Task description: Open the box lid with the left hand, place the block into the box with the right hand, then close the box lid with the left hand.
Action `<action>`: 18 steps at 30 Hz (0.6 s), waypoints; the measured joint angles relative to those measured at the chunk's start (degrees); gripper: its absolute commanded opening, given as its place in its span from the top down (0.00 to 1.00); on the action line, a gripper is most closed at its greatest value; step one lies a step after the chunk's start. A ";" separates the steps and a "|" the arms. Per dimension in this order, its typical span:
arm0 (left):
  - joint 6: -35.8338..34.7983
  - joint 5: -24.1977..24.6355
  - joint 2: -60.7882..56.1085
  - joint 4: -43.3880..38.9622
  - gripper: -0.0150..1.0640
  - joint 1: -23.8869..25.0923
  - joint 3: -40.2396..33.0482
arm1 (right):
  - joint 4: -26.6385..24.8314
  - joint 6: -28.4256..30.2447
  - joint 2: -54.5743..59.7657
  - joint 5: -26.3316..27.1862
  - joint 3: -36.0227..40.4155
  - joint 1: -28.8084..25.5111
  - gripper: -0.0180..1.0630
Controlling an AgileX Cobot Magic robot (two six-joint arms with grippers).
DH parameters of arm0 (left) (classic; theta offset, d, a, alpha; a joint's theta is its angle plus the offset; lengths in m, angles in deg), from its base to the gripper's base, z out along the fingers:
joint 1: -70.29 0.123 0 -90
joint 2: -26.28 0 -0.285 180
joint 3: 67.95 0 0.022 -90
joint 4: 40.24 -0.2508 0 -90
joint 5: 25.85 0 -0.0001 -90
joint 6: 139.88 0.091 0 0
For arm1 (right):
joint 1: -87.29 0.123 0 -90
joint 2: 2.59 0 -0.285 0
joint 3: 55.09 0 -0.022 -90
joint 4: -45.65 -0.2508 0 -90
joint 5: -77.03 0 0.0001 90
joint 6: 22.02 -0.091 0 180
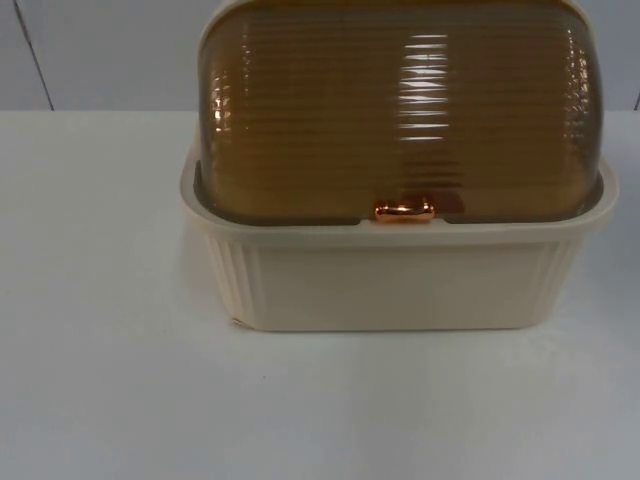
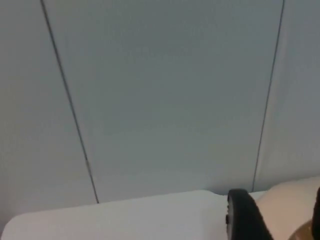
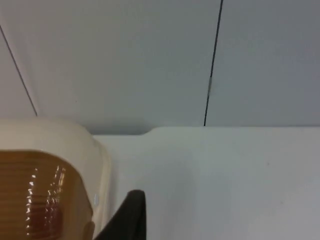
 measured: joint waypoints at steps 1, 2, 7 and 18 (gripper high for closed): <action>-0.58 0.11 -1.55 -0.59 0.66 0.00 -0.68 | 0.32 -0.12 -1.72 -0.83 0.00 0.00 0.01; -0.58 0.11 -1.55 -0.59 0.66 0.00 -0.68 | 0.32 -0.12 -1.72 -0.83 0.00 0.00 0.01; -2.23 0.23 -5.76 -1.38 0.66 0.00 -1.36 | 2.14 -0.20 -7.88 -5.64 0.00 0.00 0.01; -8.72 0.43 -5.85 -5.49 0.01 0.00 -1.41 | 2.38 -0.20 -8.99 -6.98 0.00 0.00 0.01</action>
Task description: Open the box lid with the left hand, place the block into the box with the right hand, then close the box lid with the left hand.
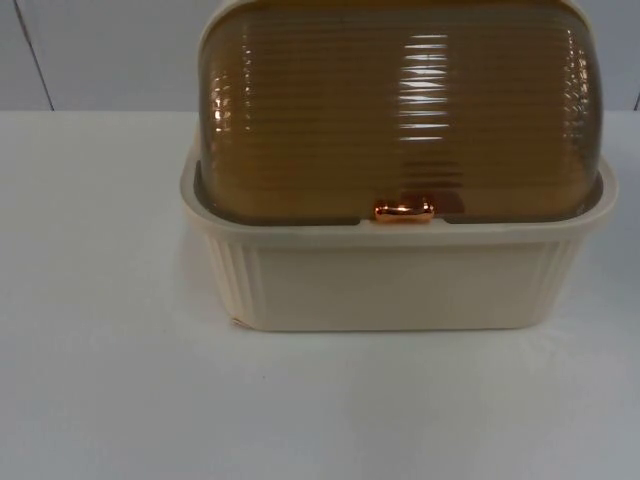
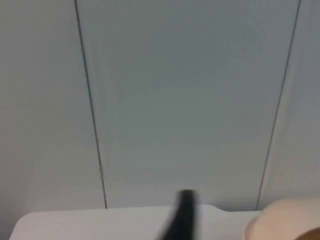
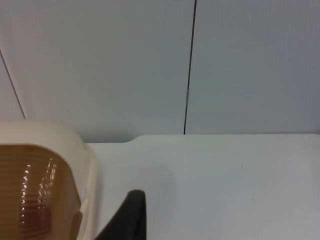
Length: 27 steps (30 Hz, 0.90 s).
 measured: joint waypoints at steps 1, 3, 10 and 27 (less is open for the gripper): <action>0.00 0.00 0.00 0.00 0.01 0.00 0.00 | 0.00 0.00 0.00 0.00 0.00 0.00 0.01; -2.38 0.00 0.22 -1.33 0.01 0.00 0.00 | 0.00 0.00 0.00 0.34 0.00 0.00 0.01; -7.95 1.62 2.23 -8.77 0.01 0.00 0.00 | 0.12 0.00 0.21 1.74 0.00 0.00 0.01; -4.48 -6.02 -11.84 -12.57 0.01 -1.90 0.00 | 2.96 -0.49 -7.22 6.85 0.00 0.37 0.01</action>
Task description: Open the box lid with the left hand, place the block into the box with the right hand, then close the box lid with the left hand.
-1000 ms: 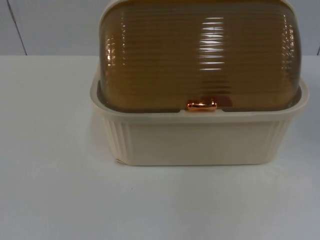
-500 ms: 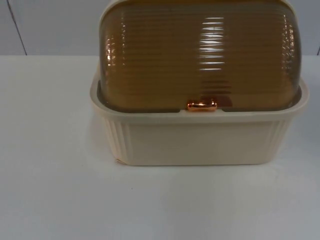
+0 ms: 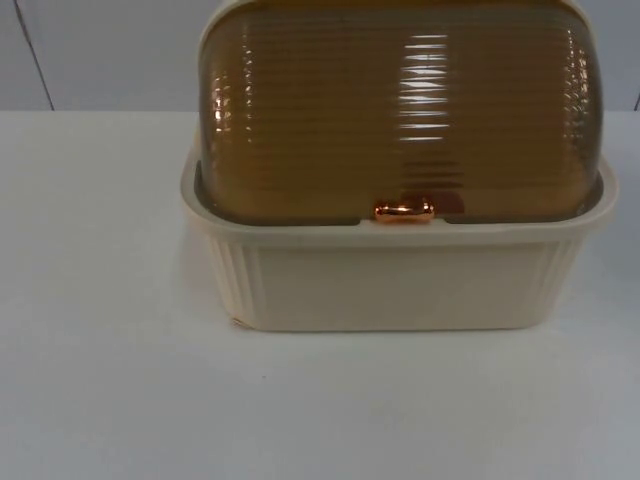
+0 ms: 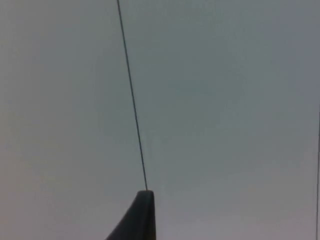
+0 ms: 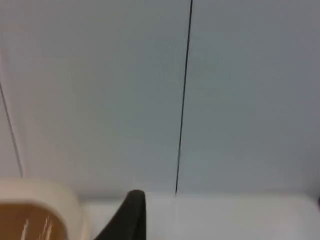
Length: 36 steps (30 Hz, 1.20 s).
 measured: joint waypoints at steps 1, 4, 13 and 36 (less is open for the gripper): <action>0.00 -1.73 -1.82 0.00 0.01 0.00 0.00 | 0.74 0.00 -2.13 1.33 0.00 0.00 0.01; 0.58 -4.28 -4.86 0.00 0.01 0.00 0.00 | 1.63 0.00 -4.88 3.86 0.00 0.00 0.01; 4.57 -8.30 -15.78 -0.11 0.01 0.00 0.00 | 4.37 4.18 -16.18 10.65 -5.30 -2.20 0.01; 8.42 3.02 -31.14 3.74 0.01 4.30 4.53 | -15.46 20.76 -28.82 0.75 -13.61 -3.94 0.01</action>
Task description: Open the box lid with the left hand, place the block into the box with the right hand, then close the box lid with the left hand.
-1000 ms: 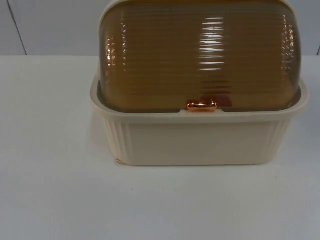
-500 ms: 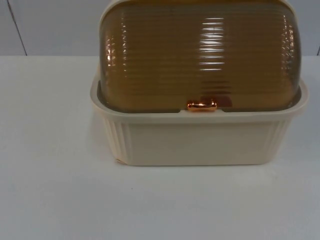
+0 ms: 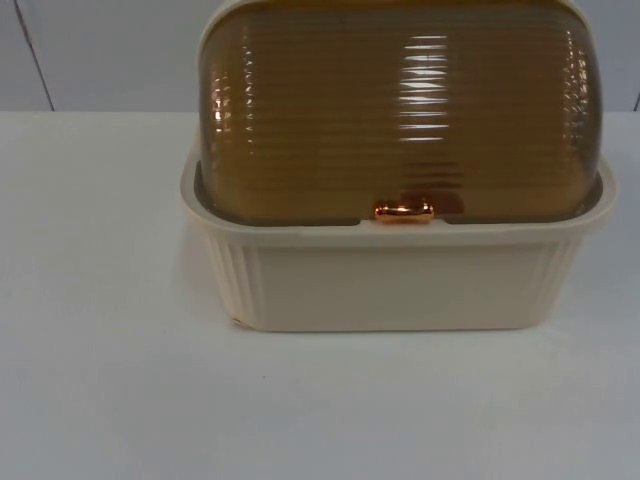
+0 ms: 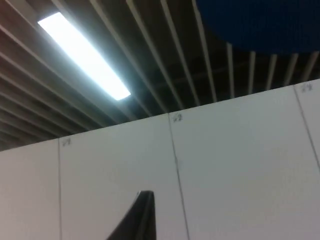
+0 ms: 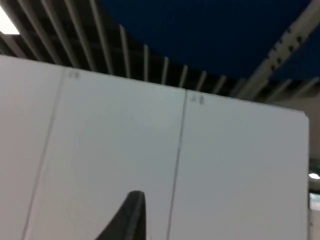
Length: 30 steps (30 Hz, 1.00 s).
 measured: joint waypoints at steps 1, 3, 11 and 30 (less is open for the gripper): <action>1.40 0.85 0.00 1.38 0.01 -0.32 0.75 | -1.26 0.79 0.00 -0.04 -0.59 0.00 0.01; 3.74 1.54 0.00 4.07 0.01 -1.40 1.58 | -3.14 1.53 0.00 -0.14 -1.30 0.00 0.01; 7.59 1.60 -0.09 6.45 0.01 -2.52 2.79 | -3.53 2.18 -0.02 -0.70 -1.43 0.00 0.01; 3.25 6.86 -0.09 0.65 0.01 -2.89 2.40 | -2.47 -1.61 -0.02 -6.31 2.89 0.11 0.01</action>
